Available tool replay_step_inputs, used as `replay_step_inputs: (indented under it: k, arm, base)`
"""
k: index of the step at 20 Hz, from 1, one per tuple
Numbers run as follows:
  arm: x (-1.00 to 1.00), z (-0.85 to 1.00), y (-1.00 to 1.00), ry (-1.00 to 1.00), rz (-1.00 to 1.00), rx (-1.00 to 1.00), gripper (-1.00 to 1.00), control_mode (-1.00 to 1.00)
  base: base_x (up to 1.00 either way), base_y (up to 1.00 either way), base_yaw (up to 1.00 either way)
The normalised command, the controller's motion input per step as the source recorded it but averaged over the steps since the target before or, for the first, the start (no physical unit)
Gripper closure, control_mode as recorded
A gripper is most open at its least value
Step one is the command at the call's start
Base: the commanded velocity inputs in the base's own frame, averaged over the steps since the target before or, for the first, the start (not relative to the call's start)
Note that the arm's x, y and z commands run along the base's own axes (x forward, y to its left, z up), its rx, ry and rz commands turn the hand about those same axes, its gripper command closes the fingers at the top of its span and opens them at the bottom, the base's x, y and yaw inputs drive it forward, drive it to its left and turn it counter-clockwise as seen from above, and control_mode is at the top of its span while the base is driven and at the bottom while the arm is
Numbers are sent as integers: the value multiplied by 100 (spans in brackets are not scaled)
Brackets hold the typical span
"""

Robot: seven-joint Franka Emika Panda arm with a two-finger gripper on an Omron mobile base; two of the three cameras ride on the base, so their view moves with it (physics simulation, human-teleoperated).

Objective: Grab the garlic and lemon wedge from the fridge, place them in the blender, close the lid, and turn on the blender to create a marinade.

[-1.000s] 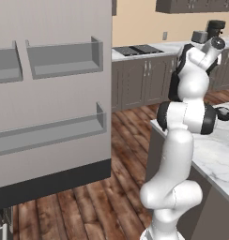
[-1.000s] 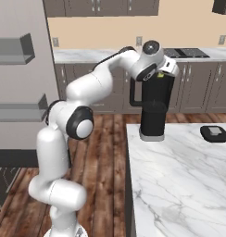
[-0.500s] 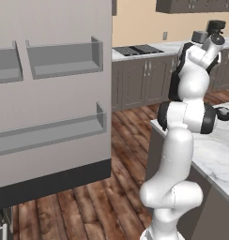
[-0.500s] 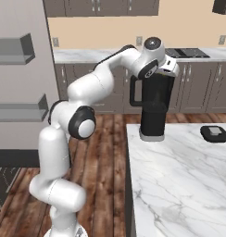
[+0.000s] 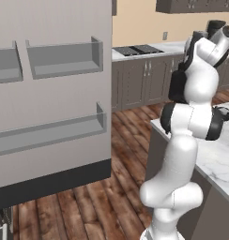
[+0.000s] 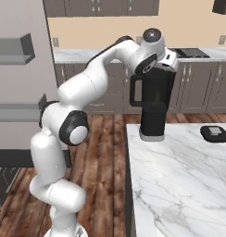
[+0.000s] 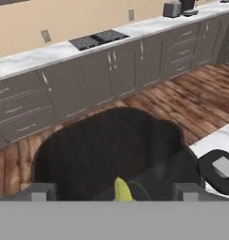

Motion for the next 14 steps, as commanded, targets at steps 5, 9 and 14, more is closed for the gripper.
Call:
replay_step_inputs:
  k: [5,9,14]
  arm:
    - [-100,10,56,-5,0,0,-100,-100]
    - [-100,-12,59,0,1,-1,-100,-100]
    - [-100,-31,77,2,2,-5,-100,-100]
  base:
    - [0,0,0]
    - [0,0,0]
    - [0,0,0]
